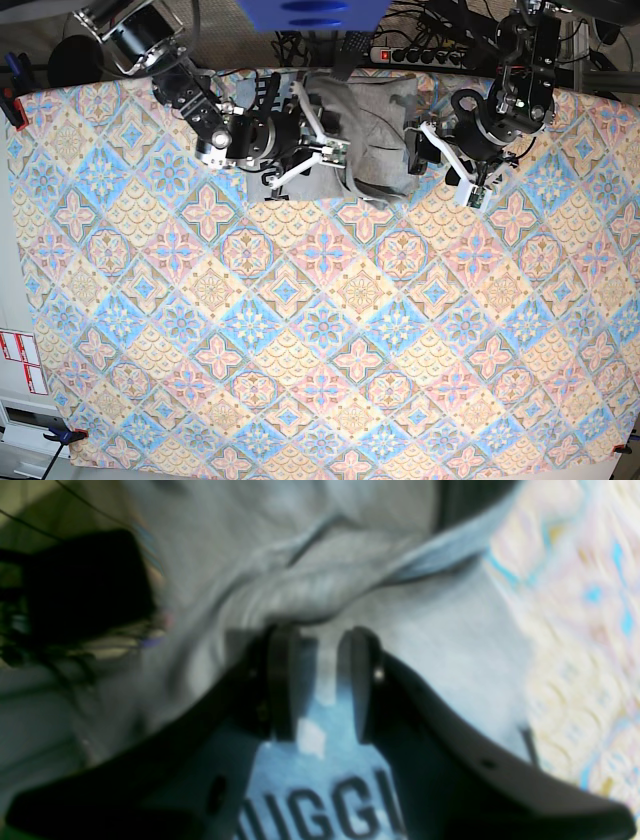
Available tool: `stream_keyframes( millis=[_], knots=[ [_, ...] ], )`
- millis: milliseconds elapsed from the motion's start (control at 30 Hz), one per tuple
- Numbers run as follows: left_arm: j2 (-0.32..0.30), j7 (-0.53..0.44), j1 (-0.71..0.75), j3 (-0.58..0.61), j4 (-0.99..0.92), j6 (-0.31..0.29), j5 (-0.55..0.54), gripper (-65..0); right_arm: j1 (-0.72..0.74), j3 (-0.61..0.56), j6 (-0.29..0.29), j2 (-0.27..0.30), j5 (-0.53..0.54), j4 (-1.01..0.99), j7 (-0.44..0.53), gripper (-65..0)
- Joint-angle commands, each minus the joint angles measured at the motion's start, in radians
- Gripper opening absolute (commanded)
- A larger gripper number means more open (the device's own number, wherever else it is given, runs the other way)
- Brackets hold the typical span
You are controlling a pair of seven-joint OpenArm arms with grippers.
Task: Fold the T-shirt properly
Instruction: 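Grasp the folded bundle with both grippers and flip it over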
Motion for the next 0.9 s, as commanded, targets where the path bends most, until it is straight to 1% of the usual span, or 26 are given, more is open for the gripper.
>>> stream_keyframes(
  millis=[0, 233, 333, 400, 467, 533, 600, 667, 767, 833, 867],
  knots=[
    [-0.008, -0.018, -0.007, 0.015, 0.015, -0.003, -0.004, -30.5, 0.030, -0.004, -0.001, 0.009, 0.001, 0.017, 0.009, -48.5],
    [-0.008, -0.018, -0.007, 0.045, 0.015, -0.003, -0.004, -30.5, 0.202, -0.165, -0.001, 0.004, 0.003, -0.009, -0.038, -48.5],
    [-0.011, -0.016, -0.006, 0.057, 0.022, -0.004, -0.005, -30.5, 0.228, -0.173, -0.001, 0.004, 0.001, -0.013, -0.038, -48.5],
    [-0.014, -0.016, 0.000, 0.072, 0.045, -0.004, -0.005, -30.5, 0.228, -0.120, -0.001, 0.004, 0.000, -0.013, -0.035, -48.5],
    [-0.015, -0.015, 0.020, 0.089, 0.080, -0.007, -0.005, -30.5, 0.228, -0.022, -0.001, 0.004, 0.000, -0.044, -0.031, -48.5],
    [-0.041, -0.020, 0.054, 0.107, 0.139, -0.007, -0.007, -30.5, 0.228, 0.074, -0.001, 0.004, -0.002, -0.105, -0.029, -48.5],
    [-0.063, -0.021, 0.074, 0.152, 0.185, -0.007, -0.013, -30.5, 0.228, 0.142, -0.001, 0.004, -0.004, -0.180, -0.028, -48.5],
    [-0.090, -0.021, 0.088, 0.198, 0.200, -0.007, -0.013, -30.6, 0.228, 0.174, -0.001, 0.003, -0.004, -0.234, -0.015, -48.5],
    [-0.126, -0.021, 0.088, 0.295, 0.200, -0.007, -0.010, -30.7, 0.228, 0.177, -0.001, 0.003, -0.004, -0.296, 0.045, -48.5],
    [-0.144, -0.021, 0.086, 0.354, 0.200, -0.007, -0.010, -33.4, 0.228, 0.173, -0.001, 0.001, -0.004, -0.345, 0.071, -48.5],
    [-0.150, -0.021, 0.086, 0.381, 0.199, -0.006, -0.008, -36.3, 0.228, 0.173, -0.001, -0.009, -0.004, -0.368, 0.075, -48.5]
  ],
)
